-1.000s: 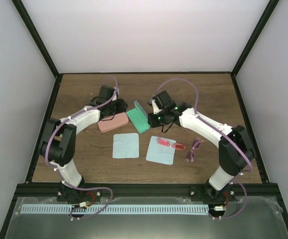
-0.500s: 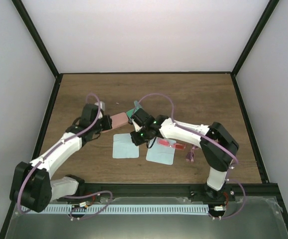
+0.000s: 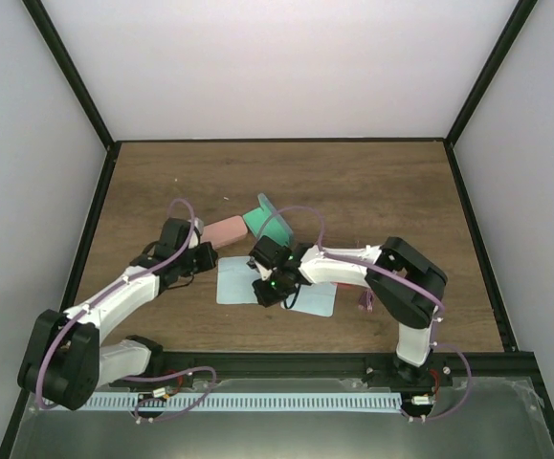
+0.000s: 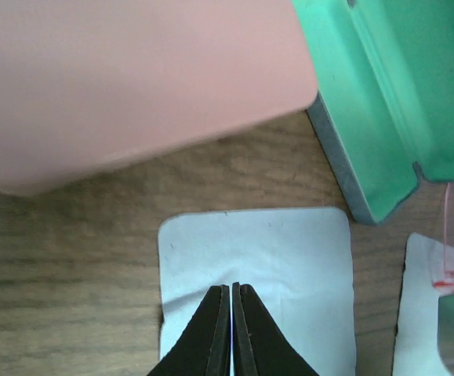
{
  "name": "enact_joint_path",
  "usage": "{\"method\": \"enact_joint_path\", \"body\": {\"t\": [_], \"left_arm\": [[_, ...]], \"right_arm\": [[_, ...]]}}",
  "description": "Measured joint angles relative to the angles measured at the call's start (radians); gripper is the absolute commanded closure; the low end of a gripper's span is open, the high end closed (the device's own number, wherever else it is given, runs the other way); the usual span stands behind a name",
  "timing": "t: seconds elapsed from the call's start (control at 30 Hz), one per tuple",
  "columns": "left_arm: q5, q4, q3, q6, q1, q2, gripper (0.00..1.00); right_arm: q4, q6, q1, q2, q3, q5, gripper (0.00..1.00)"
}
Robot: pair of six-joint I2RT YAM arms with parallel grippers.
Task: Organize the sunglasses
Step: Adjust the glasses cleaning cloth at the center of the board.
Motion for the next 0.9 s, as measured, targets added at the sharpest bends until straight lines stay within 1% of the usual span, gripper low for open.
{"method": "enact_joint_path", "body": {"t": [0.13,0.23,0.4,0.57,0.8,0.9], "left_arm": [[0.050,0.058,-0.078,-0.040,-0.006,-0.009,0.96],[0.060,0.048,-0.125,-0.053,-0.008,-0.011,0.96],[0.061,0.054,-0.127,-0.059,-0.008,-0.011,0.96],[0.062,0.055,-0.126,-0.060,-0.008,-0.011,0.96],[0.055,0.047,-0.103,-0.058,-0.008,-0.011,0.96],[0.047,0.040,-0.094,-0.055,-0.008,-0.011,0.93]], "right_arm": [[0.006,0.008,-0.001,0.000,-0.014,0.000,0.88],[0.014,0.011,-0.001,-0.002,-0.020,-0.001,0.88],[0.034,0.010,-0.001,-0.014,-0.039,0.000,0.87],[-0.001,-0.009,0.000,-0.031,-0.040,0.010,0.84],[-0.019,-0.034,0.000,-0.042,-0.003,0.023,0.85],[-0.015,-0.034,0.000,-0.039,-0.002,0.023,0.87]]}}
